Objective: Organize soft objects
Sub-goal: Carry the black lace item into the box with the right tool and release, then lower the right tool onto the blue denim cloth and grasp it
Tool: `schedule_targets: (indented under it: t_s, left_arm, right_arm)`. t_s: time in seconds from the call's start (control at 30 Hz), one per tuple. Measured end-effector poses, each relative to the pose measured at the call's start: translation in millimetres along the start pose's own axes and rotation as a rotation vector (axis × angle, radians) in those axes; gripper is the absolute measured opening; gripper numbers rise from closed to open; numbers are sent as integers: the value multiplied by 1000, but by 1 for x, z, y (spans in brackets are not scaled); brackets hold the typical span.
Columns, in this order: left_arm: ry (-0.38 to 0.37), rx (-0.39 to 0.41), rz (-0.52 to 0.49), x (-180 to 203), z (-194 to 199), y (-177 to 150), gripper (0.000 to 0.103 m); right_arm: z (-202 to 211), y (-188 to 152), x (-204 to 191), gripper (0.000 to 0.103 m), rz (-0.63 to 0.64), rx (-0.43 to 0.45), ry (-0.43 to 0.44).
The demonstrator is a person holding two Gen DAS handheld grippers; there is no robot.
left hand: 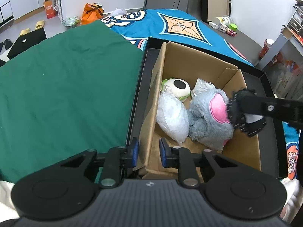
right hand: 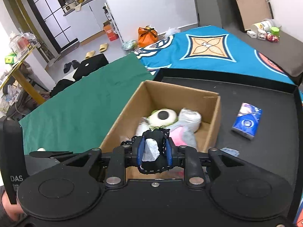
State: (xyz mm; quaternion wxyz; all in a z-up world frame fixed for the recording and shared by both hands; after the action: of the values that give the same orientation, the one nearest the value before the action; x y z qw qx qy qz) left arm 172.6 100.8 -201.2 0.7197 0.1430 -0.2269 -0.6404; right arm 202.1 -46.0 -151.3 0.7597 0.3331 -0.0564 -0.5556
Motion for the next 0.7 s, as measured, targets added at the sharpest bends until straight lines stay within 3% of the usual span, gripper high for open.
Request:
schedule_targets:
  t_s: [0.17,0.3,0.47,0.7]
  left_arm:
    - [0,6,19,-4,1,0,12]
    - [1,7,37,-7,0,-2,12]
    - [-7,2,42,-7,1,-2,12]
    - [10,-19,35,-4,2,-1,14]
  right_arm:
    - [-5,2,-16,26,-18,-8,42]
    - [-11,0,-27,34,-29,-24,88]
    - [-10,-4,-20,42,-59,-31,87]
    - [3,-5,-4,46,-69,-14,64]
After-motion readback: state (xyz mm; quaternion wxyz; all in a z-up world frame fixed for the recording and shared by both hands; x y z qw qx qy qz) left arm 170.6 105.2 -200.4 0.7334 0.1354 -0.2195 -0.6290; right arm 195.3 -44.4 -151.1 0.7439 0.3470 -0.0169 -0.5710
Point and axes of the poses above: each gripper's, at about its wrist camera, not at the fingertips, and z roughly against the way its jaws point, x to its right, y to its top, the point moved 4 cm from there along -z, roughly the way its jaws point, and after that the axes turned 2 degrees about -z, right-handed, at the moved point
